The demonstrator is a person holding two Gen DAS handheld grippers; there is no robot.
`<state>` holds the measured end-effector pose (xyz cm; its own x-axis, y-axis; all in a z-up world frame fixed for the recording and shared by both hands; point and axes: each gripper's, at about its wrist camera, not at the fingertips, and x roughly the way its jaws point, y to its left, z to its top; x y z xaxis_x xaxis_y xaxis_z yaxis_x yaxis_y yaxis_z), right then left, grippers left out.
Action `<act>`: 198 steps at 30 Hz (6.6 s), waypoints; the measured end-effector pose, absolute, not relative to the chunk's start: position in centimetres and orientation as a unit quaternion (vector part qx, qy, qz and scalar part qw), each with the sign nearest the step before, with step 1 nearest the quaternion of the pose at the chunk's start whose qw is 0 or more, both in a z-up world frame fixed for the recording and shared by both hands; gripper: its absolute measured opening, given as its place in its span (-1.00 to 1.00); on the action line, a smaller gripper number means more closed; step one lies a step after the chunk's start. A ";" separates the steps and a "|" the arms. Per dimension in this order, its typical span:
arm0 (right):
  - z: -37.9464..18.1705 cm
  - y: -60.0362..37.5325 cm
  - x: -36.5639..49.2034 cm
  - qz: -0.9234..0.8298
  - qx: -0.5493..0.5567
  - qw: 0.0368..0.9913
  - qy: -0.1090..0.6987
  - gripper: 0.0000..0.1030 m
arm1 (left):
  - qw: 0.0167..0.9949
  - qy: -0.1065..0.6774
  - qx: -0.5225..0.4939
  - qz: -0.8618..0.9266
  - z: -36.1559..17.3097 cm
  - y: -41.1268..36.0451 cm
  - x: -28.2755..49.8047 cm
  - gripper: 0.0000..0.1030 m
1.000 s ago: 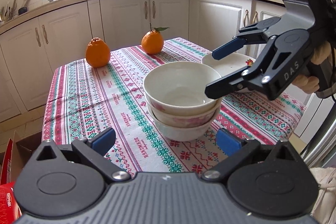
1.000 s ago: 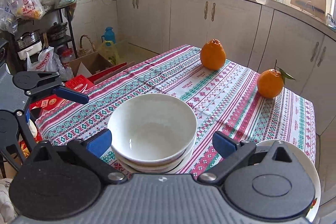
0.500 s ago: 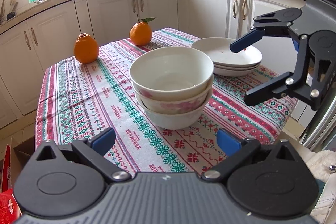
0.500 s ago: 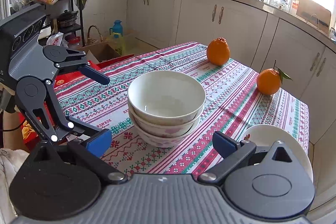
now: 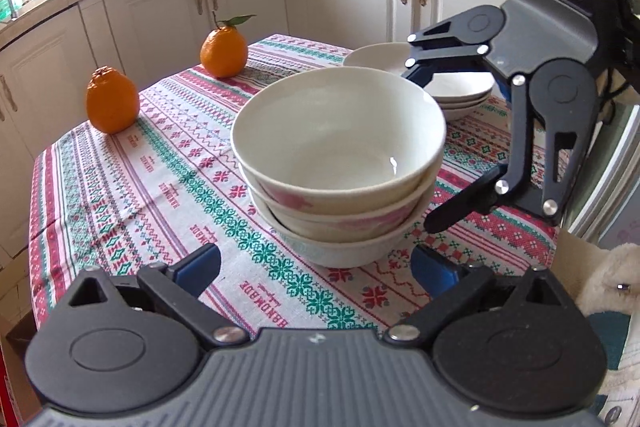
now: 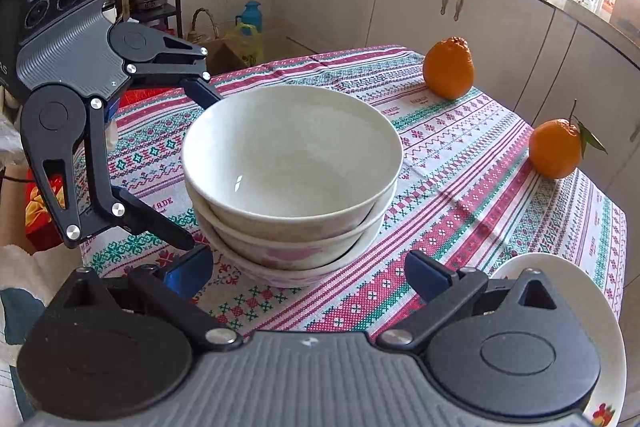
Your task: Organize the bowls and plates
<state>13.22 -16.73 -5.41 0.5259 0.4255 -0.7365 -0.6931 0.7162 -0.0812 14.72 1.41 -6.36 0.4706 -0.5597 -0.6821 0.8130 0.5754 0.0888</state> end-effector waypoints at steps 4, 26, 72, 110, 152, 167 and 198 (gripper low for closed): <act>-5.5 -16.5 14.1 0.349 -0.197 0.841 0.364 1.00 | 0.813 0.305 0.226 -0.442 -6.6 1.1 15.5 0.91; -5.4 -16.8 16.7 0.417 -0.203 0.799 0.384 0.95 | 0.741 0.307 0.272 -0.532 -6.8 -0.3 18.4 0.66; -1.8 -20.4 15.8 0.426 -0.206 0.805 0.358 0.77 | 0.728 0.287 0.278 -0.557 -3.0 -4.3 18.9 0.65; -3.9 -35.5 17.0 0.300 -0.155 0.854 0.395 0.77 | 0.672 0.254 0.306 -0.625 -5.0 -20.1 23.7 0.64; 0.2 -30.4 9.8 -0.044 -0.070 0.922 0.377 1.00 | 0.884 0.228 0.167 -0.373 1.2 -11.5 14.9 0.99; 2.3 -25.9 5.9 -0.180 0.002 0.928 0.326 1.00 | 0.935 0.277 0.098 -0.199 2.2 -9.6 12.0 0.99; 3.8 -24.8 5.5 -0.194 0.005 0.935 0.298 1.00 | 0.942 0.274 0.083 -0.176 3.1 -9.6 12.1 0.99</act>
<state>5.50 -24.84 3.76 0.7471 -0.3603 -0.5586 0.3660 0.9245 -0.1067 12.09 -9.59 3.12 0.7885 -0.2857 -0.5446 0.3763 0.9246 0.0598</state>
